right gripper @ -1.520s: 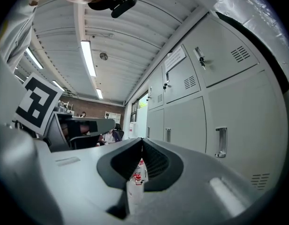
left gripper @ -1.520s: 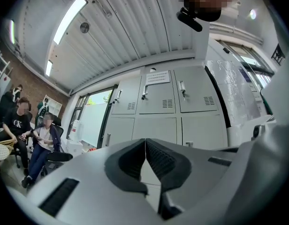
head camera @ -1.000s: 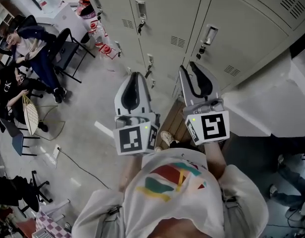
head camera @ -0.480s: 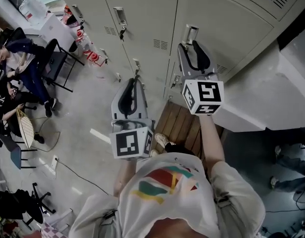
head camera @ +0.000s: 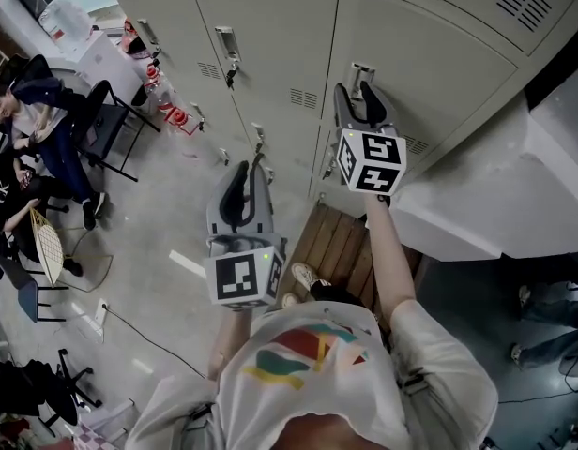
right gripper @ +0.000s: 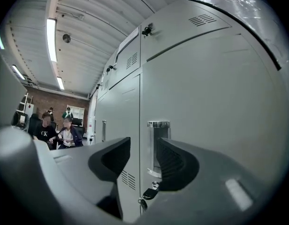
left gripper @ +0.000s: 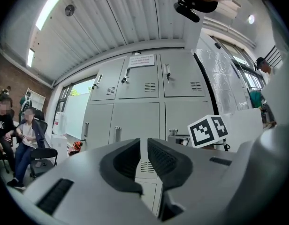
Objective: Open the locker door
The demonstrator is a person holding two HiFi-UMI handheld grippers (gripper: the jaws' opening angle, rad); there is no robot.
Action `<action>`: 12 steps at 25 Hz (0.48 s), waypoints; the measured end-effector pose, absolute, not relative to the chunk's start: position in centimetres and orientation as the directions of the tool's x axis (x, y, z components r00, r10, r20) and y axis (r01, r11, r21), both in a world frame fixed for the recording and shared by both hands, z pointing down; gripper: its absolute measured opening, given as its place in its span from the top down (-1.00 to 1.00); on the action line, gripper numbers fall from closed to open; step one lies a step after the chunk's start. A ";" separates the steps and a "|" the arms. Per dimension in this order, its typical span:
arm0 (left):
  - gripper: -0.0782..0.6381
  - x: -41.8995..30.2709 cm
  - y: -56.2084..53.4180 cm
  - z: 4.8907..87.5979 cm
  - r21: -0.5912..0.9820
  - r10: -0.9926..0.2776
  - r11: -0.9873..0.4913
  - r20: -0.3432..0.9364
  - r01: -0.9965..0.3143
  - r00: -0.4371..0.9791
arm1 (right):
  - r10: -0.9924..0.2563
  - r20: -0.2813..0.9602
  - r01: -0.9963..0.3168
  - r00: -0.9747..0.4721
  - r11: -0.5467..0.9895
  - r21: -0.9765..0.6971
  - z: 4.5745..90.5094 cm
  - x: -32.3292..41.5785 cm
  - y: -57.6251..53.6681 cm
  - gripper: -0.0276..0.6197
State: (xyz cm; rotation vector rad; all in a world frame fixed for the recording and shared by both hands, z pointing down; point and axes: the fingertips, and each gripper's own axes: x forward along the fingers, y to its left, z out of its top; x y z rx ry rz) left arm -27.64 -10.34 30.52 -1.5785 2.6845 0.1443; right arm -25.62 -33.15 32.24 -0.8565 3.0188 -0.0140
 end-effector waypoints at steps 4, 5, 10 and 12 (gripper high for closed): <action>0.68 -28.3 -10.0 31.1 0.075 -0.865 0.491 -0.069 -0.868 -0.496 | -0.538 0.015 -0.538 -0.843 0.843 -0.013 33.0 -26.4 -33.8 0.41; 0.68 -28.4 -9.9 31.1 0.080 -0.866 0.490 -0.069 -0.868 -0.495 | -0.540 0.020 -0.541 -0.841 0.841 -0.012 33.3 -26.5 -33.9 0.41; 0.55 -28.5 -9.6 30.8 0.108 -0.879 0.460 -0.084 -0.881 -0.470 | -0.542 0.038 -0.542 -0.840 0.840 0.000 33.8 -27.2 -34.0 0.40; 0.51 -28.5 -9.6 30.9 0.116 -0.884 0.451 -0.080 -0.885 -0.461 | -0.542 0.040 -0.542 -0.839 0.840 0.006 33.7 -27.2 -33.9 0.40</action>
